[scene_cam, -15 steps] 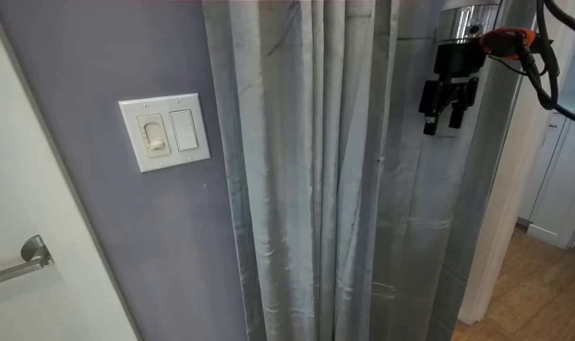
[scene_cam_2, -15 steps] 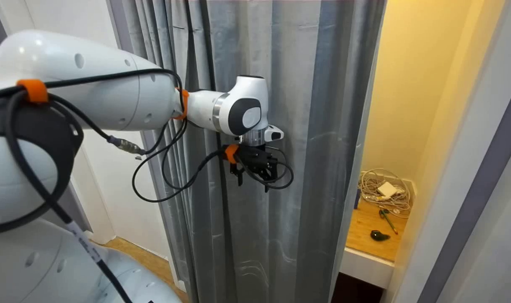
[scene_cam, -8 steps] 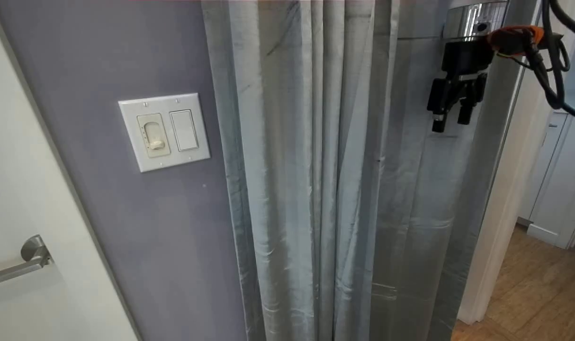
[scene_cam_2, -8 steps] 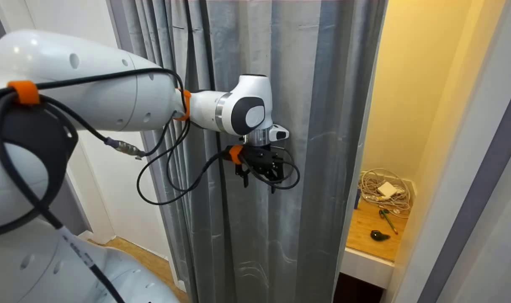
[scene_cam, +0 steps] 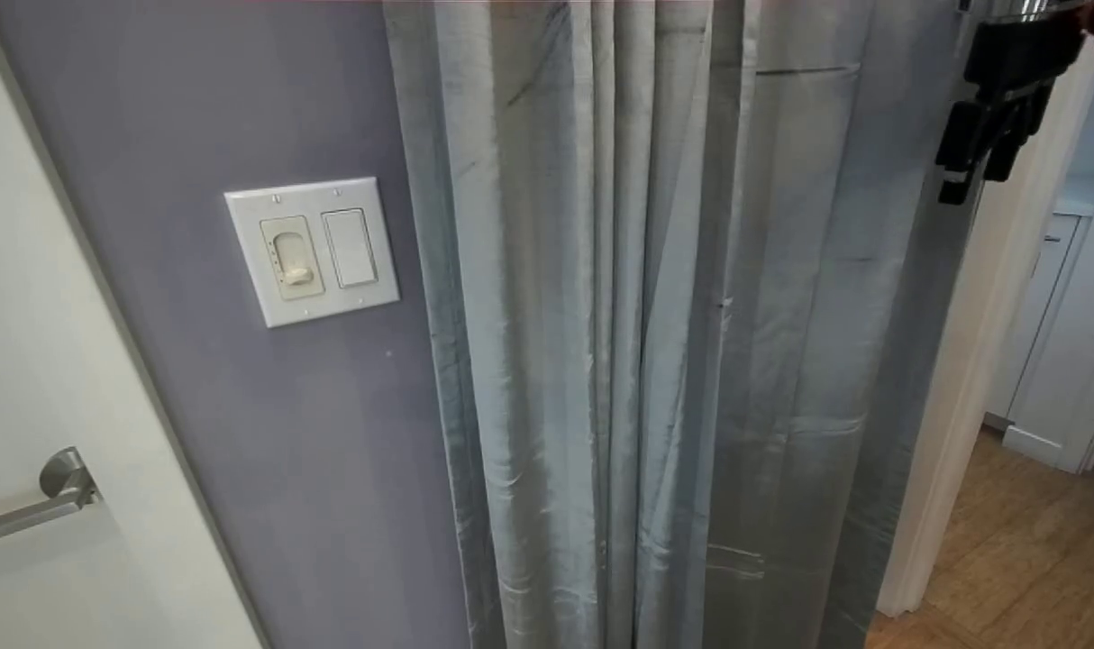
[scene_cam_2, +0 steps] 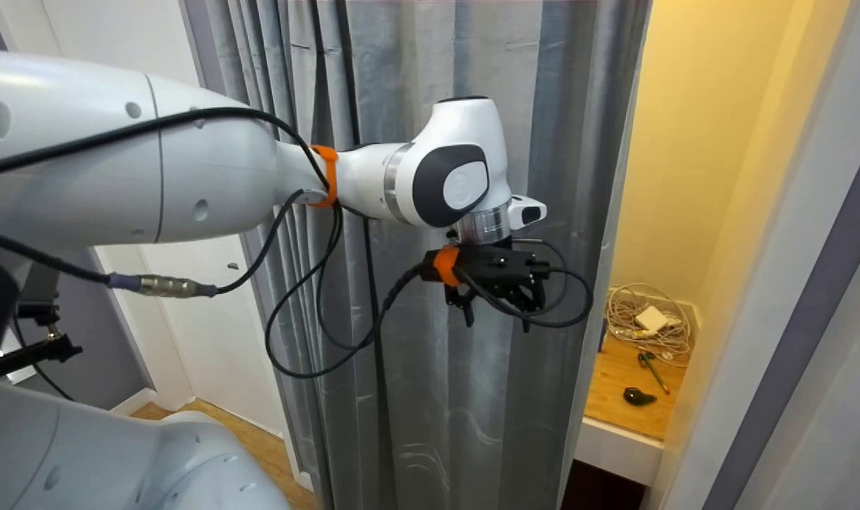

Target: Pull the curtain to the left

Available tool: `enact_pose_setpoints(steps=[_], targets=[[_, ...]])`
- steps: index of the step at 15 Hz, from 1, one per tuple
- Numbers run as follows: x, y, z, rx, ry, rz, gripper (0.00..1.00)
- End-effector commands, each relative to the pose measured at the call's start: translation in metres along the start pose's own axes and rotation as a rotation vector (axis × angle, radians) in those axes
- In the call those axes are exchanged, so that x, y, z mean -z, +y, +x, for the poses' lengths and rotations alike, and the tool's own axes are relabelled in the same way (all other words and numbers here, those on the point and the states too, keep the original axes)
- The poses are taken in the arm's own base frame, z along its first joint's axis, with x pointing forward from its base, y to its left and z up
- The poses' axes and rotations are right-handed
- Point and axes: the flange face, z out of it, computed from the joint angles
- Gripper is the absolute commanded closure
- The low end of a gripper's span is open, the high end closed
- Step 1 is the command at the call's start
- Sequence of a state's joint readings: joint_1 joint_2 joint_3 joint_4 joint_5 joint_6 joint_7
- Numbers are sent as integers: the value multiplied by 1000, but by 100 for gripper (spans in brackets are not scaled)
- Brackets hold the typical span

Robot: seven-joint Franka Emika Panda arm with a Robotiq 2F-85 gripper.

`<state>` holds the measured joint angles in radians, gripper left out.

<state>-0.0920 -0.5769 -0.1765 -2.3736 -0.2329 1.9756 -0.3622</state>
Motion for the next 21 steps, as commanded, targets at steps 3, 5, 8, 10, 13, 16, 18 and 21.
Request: enact_pose_setpoints(steps=[3,5,8,10,13,16,18,21], targets=[[9,42,-22,38,152,-41,0],[12,52,-21,34,223,-63,0],[18,63,-18,7,313,-104,0],[17,63,-14,2,286,-95,0],[17,65,-15,-6,298,-102,0],[17,66,-14,-18,313,-103,0],[19,74,-13,-33,352,-121,0],[24,88,-16,-66,424,-142,0]])
